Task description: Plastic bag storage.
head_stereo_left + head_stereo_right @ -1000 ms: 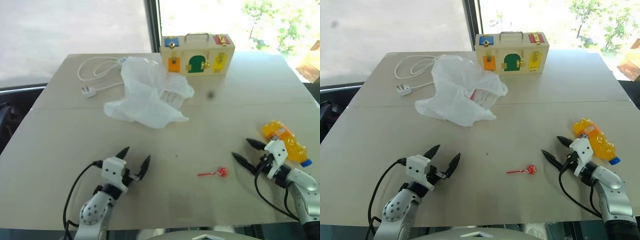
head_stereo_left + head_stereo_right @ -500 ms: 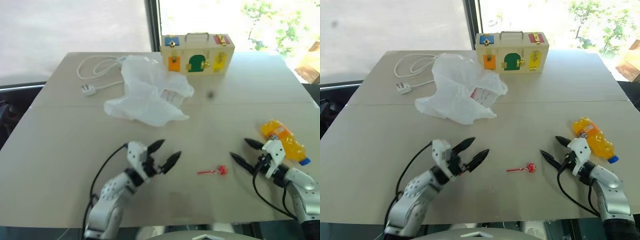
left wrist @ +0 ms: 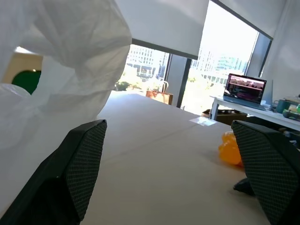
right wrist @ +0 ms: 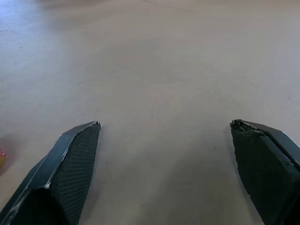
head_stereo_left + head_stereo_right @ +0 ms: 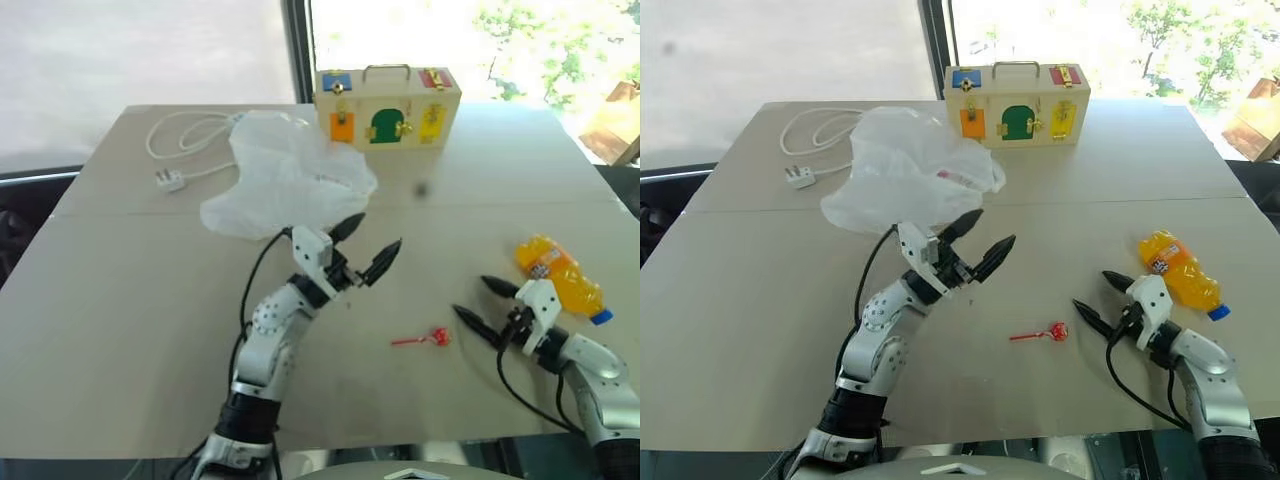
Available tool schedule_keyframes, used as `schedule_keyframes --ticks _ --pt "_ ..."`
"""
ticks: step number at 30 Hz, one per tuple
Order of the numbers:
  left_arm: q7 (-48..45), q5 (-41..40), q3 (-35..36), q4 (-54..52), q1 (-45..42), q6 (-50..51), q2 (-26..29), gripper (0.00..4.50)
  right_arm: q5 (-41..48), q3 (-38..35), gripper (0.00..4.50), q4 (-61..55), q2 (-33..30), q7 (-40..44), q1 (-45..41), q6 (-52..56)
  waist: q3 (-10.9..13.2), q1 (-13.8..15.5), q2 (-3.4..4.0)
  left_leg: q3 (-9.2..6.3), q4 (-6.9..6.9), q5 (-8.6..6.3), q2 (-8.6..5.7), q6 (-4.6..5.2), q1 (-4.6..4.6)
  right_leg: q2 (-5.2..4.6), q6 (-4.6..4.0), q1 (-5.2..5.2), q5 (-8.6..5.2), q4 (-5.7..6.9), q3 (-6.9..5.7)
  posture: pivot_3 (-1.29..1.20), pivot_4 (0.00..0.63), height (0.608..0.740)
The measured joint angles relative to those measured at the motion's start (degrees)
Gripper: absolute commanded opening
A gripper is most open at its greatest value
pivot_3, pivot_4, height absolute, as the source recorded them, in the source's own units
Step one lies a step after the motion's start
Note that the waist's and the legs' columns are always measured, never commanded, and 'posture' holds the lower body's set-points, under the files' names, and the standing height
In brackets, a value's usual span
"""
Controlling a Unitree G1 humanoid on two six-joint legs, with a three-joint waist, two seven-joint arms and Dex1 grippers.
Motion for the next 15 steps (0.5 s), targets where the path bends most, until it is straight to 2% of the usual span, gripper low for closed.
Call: schedule_keyframes --ticks 7,15 --pt "7.46 2.21 2.86 -0.1 -1.17 -1.77 -2.08 4.5 -0.44 0.27 4.49 -0.43 1.06 -0.78 0.08 -0.43 0.04 -0.51 -0.09 0.01 0.01 0.0 0.0 0.0 0.02 0.03 0.01 -0.01 0.0 0.04 0.03 0.0 0.15 0.739" --pt "11.54 0.88 9.74 -10.36 7.1 2.96 3.93 4.5 -0.79 0.52 4.49 0.53 1.19 -0.85 -0.63 -1.07 0.07 -0.58 -0.13 0.0 0.03 0.0 0.01 -0.01 0.02 0.02 0.01 -0.01 0.0 0.06 0.06 0.0 0.15 0.739"
